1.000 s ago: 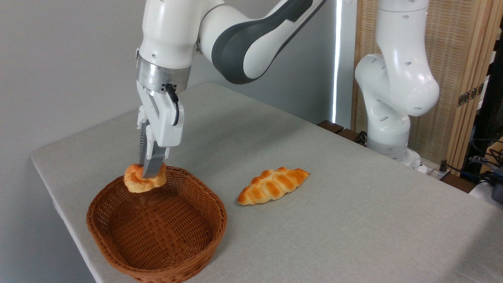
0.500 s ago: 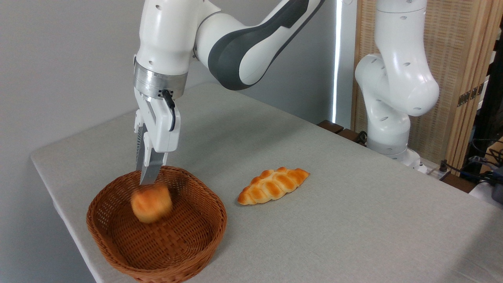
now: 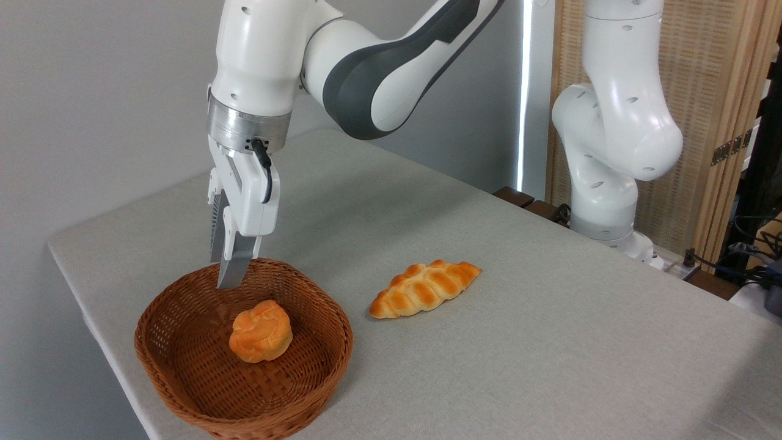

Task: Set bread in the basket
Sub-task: 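Raise the open gripper up away from the basket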

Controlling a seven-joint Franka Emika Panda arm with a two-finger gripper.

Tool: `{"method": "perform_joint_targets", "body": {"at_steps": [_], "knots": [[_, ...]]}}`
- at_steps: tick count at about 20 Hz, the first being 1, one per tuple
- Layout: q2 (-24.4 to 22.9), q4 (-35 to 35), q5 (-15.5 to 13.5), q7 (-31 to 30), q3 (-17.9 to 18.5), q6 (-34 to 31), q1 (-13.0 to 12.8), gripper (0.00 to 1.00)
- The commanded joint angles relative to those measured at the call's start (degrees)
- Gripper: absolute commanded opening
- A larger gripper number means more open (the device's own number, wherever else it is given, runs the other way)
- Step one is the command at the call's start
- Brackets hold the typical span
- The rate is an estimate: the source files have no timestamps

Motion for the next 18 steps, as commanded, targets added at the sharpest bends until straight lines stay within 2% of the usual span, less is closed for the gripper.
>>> {"method": "perform_joint_targets", "body": {"at_steps": [1,4,6,9,13,14,17,18], "knots": [[-0.5,0.5,-0.4,0.1,0.3,0.1,-0.3,1.00],[-0.9,1.2,-0.5,-0.4,0.7,-2.4,0.0,1.00],[-0.8,4.3,-0.5,-1.5,1.0,-9.8,0.4,1.00],[-0.5,11.7,-0.4,-3.0,0.8,-23.4,4.0,1.00],[-0.4,17.4,-0.3,-5.3,0.8,-35.6,8.3,1.00],[-0.3,18.6,0.4,-7.3,0.8,-38.0,9.1,1.00],[0.0,20.7,8.0,-12.3,0.0,-41.8,9.4,1.00],[0.0,20.8,9.2,-13.9,-0.3,-42.5,9.4,1.00]]}}
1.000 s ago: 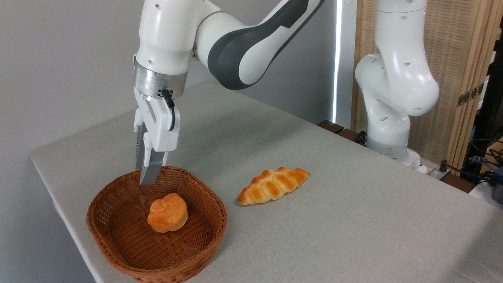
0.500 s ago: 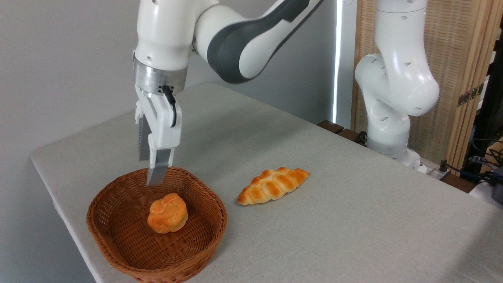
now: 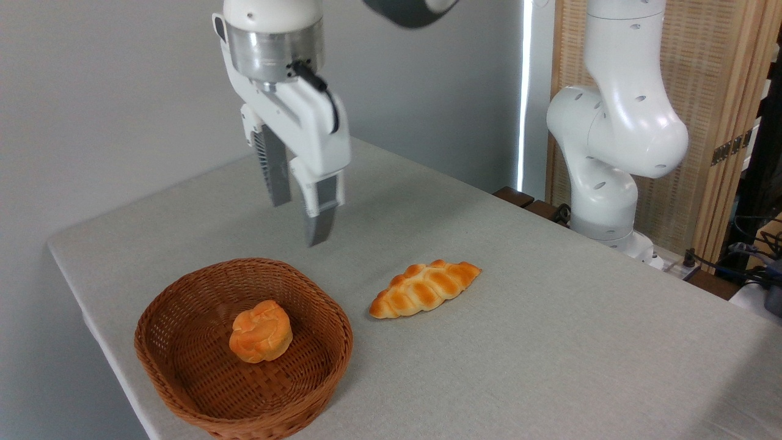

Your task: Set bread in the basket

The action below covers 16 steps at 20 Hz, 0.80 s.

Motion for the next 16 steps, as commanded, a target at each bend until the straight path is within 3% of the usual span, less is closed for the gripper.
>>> {"method": "perform_joint_targets", "body": {"at_steps": [1,6,16], "knots": [[0.8,2.4,5.4,-6.3,-2.0,-4.0,0.0,1.00],[0.8,2.6,9.2,-6.4,-2.3,-4.9,0.2,1.00],[0.5,2.6,9.3,-6.5,-2.2,-4.1,0.0,1.00]]}}
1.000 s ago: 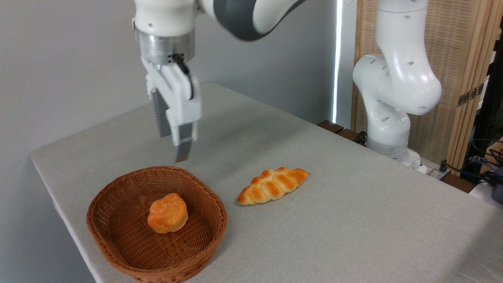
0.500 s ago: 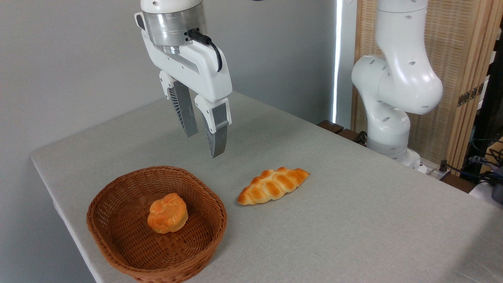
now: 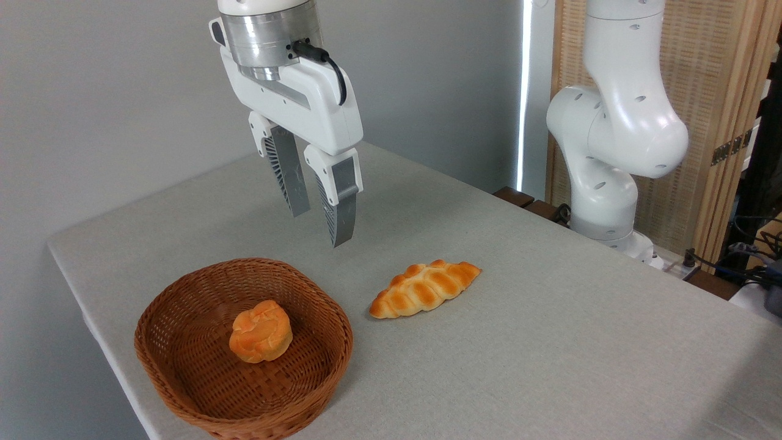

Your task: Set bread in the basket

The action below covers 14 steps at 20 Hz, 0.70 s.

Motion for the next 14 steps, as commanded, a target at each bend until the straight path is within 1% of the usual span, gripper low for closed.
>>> {"method": "perform_joint_targets", "body": {"at_steps": [1,4,5,6,7,8,9,14], "knots": [[0.2,0.9,0.8,-0.6,0.0,-1.1,0.0,1.00],[0.2,0.9,0.8,-0.8,-0.3,-1.1,0.1,1.00],[0.1,0.9,0.8,-0.7,-1.2,-1.1,0.5,1.00],[0.0,0.9,0.7,-0.7,-3.1,-1.1,2.7,1.00],[-0.1,0.8,0.8,-0.7,-6.4,-1.1,5.9,1.00],[-0.1,0.8,0.8,-0.7,-8.9,-1.1,7.9,1.00],[-0.2,0.8,0.8,-0.7,-9.2,-1.1,8.3,1.00],[0.0,0.8,0.8,-0.9,-9.2,-1.1,8.1,1.00]]}}
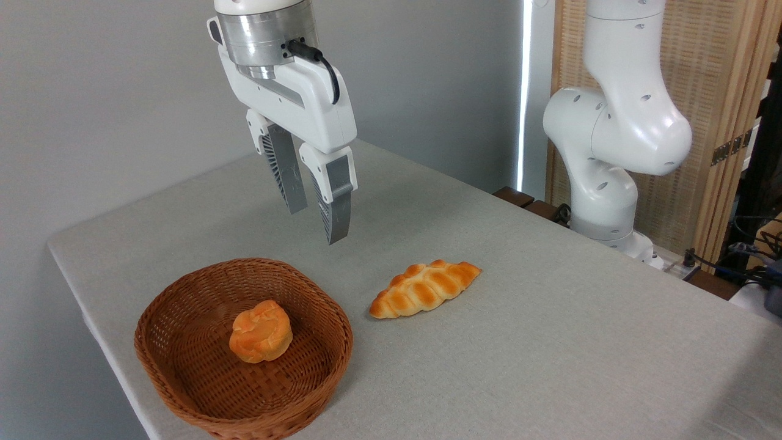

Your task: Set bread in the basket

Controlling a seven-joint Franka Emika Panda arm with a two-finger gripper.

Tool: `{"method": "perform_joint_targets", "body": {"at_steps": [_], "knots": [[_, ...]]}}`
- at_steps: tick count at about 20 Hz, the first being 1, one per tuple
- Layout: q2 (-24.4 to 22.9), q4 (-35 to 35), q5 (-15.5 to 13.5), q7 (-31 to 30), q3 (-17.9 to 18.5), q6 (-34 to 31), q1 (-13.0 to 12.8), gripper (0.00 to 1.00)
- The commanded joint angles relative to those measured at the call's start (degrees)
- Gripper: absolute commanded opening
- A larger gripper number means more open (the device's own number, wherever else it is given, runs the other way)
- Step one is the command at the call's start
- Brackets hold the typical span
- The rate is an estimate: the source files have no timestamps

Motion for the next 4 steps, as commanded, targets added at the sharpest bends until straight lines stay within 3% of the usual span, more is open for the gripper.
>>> {"method": "perform_joint_targets", "body": {"at_steps": [1,4], "knots": [[0.0,0.8,0.7,-0.9,-0.7,-1.1,0.6,1.00],[0.1,0.9,0.8,-0.9,-0.7,-1.1,0.6,1.00]]}}
